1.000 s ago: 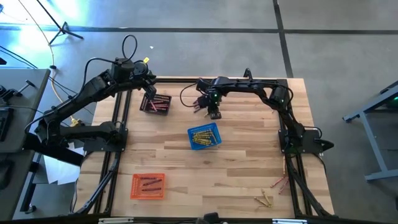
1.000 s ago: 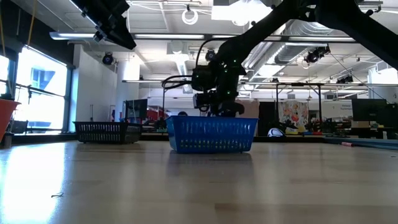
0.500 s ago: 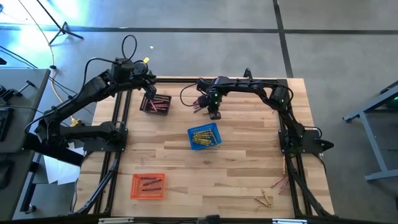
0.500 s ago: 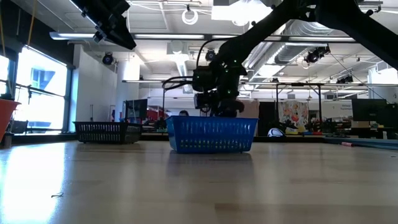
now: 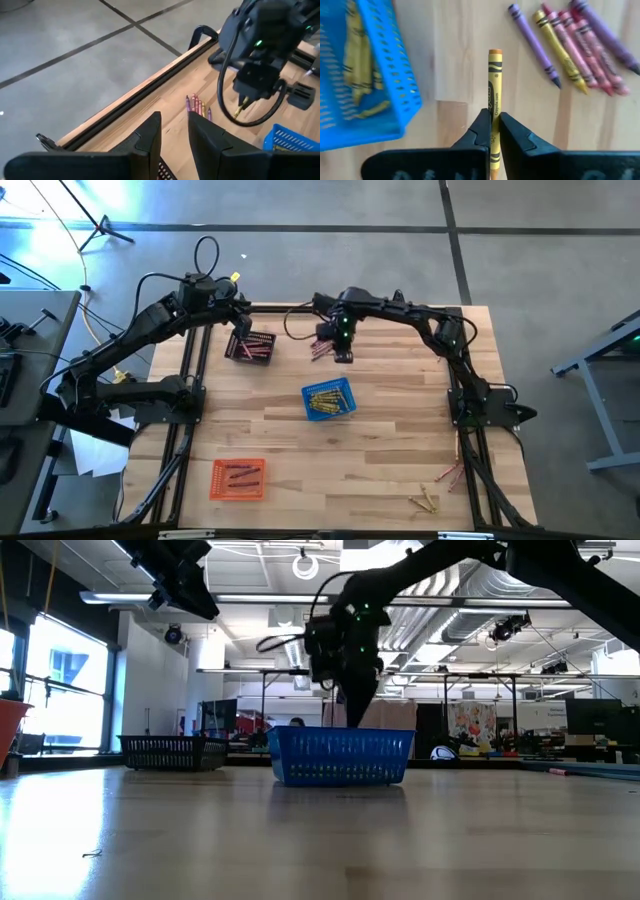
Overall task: Sort crayons
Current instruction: Put the yellow crayon into the blue basket, then put the red crayon into the black basket
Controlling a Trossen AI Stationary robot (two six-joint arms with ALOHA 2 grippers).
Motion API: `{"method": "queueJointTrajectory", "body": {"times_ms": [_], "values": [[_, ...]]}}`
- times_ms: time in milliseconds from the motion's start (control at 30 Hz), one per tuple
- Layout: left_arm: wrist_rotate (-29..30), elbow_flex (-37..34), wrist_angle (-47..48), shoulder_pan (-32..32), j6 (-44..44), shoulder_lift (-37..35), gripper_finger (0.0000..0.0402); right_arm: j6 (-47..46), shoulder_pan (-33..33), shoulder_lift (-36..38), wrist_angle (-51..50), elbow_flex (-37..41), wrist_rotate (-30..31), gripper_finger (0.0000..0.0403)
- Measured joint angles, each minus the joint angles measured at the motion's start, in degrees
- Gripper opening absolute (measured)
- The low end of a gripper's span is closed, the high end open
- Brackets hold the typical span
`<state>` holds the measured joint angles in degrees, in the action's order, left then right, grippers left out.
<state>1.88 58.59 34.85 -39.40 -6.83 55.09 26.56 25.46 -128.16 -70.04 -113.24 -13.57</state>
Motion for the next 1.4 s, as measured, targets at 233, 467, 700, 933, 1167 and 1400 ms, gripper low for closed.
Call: {"method": "queueJointTrajectory", "body": {"times_ms": [233, 467, 700, 933, 1167, 1400], "values": [[0.0, 0.0, -0.1, 0.0, -1.1, 0.0, 0.0085, -4.7, -3.3, 0.0, -8.7, -8.2, -4.5, 0.0008], [0.3, 0.0, -0.8, 0.0, -4.1, 0.0, 0.0085, -2.1, -9.0, 0.1, -9.5, -7.3, -4.9, 0.0008], [0.3, 0.0, -0.8, 0.0, -9.3, 0.0, 0.0085, 1.1, -12.5, 0.1, -13.2, -5.9, -3.9, 0.0009], [0.3, 0.0, -0.5, 0.0, -13.3, 0.0, 0.0085, 7.1, -15.5, 0.1, -11.4, -5.8, -3.1, 0.0009], [0.3, 0.0, -0.4, 0.0, -14.5, 0.0, 0.0085, 9.7, -17.6, 0.1, -9.6, -5.8, -3.1, 0.0016], [0.3, 0.0, -0.1, 0.0, -15.6, 0.0, 0.0085, 9.7, -18.7, 0.1, -9.6, -5.8, -0.4, 0.0062]]}}
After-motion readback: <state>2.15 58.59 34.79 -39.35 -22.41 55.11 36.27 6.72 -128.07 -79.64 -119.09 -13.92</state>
